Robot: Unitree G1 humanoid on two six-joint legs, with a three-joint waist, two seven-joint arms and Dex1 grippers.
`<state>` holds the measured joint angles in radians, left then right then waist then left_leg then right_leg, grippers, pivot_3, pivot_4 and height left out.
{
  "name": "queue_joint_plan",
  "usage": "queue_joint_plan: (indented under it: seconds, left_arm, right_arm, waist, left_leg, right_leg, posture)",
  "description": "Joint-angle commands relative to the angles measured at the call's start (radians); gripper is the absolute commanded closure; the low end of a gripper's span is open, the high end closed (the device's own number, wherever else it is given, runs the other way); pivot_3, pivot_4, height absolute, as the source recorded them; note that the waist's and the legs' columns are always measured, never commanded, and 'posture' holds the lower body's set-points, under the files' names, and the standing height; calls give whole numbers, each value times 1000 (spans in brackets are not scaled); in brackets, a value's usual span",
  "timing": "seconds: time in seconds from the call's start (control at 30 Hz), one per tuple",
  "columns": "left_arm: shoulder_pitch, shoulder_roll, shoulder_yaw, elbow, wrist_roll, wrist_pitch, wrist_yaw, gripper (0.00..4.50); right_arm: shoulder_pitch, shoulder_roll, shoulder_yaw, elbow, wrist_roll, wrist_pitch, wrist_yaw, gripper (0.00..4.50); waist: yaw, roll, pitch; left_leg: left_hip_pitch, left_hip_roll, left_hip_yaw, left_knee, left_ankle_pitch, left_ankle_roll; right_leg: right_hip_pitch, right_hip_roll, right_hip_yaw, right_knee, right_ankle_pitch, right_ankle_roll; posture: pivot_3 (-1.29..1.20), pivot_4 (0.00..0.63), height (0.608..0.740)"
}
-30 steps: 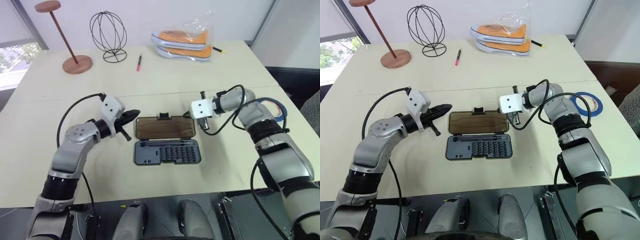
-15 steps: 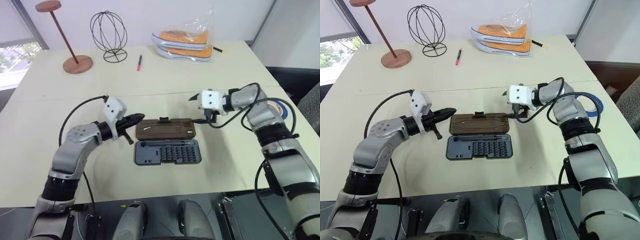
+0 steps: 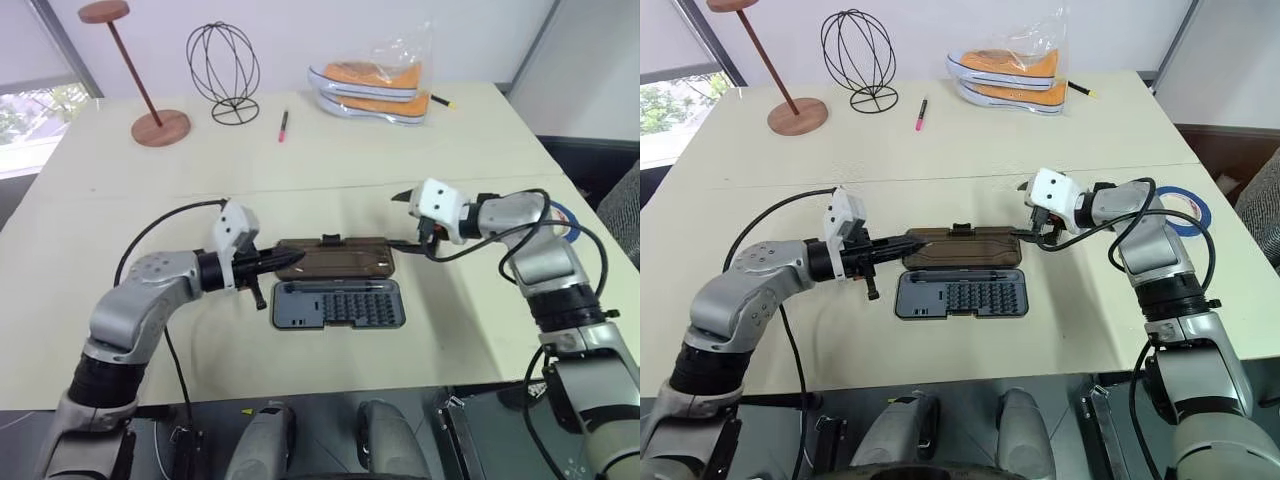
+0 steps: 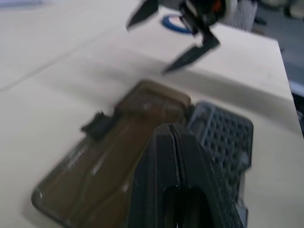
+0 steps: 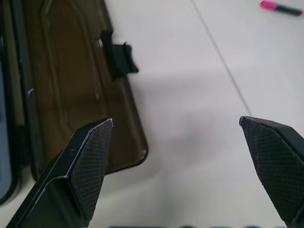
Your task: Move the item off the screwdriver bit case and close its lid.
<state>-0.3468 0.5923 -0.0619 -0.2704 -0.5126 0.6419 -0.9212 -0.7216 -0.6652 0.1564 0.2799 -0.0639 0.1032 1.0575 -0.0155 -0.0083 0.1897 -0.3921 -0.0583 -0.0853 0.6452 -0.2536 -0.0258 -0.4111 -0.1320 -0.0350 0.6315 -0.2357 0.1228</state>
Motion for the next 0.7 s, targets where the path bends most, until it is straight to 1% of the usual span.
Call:
queue_joint_plan:
  seconds: [0.03, 0.23, 0.4, 0.6, 0.7]
  left_arm:
    - [10, 20, -23, 7, 5, -18, -44, 4500]
    - [53, 95, -51, 23, 30, -51, -137, 4500]
    - [78, 127, -55, 78, 52, -89, -190, 4500]
    - [72, 121, -72, 215, 101, -170, -234, 4500]
    - [62, 115, -64, 220, 98, -172, -234, 4500]
  right_arm:
    - [-38, 15, -4, -8, 5, -11, -23, 36]
    - [-101, 66, 46, 82, -28, -68, -47, 36]
    - [-168, 113, 81, 199, -59, -106, -73, 36]
    - [-237, 150, 133, 335, -93, -164, -41, 36]
    - [-249, 155, 144, 364, -99, -193, -23, 36]
  waist:
    - [0, 0, 0]
    - [-4, 0, 0]
    - [-2, 0, 0]
    - [-2, 0, 0]
    - [-3, 0, 0]
  left_leg:
    - [0, 0, 0, 0, 0, 0]
    - [0, 1, 0, 0, 0, 0]
    - [0, 0, 0, 0, 0, 0]
    - [0, 0, 0, 0, 0, 0]
    - [0, 0, 0, 0, 0, 0]
  right_leg:
    - [0, 0, 0, 0, 0, 0]
    - [0, 0, 0, 0, 0, 0]
    - [0, 0, 0, 0, 0, 0]
    - [-1, 0, 0, 0, 0, 0]
    - [-1, 0, 0, 0, 0, 0]
  posture:
    - [0, 150, 740]
    - [0, 150, 740]
    - [0, 150, 740]
    - [0, 150, 740]
    - [0, 150, 740]
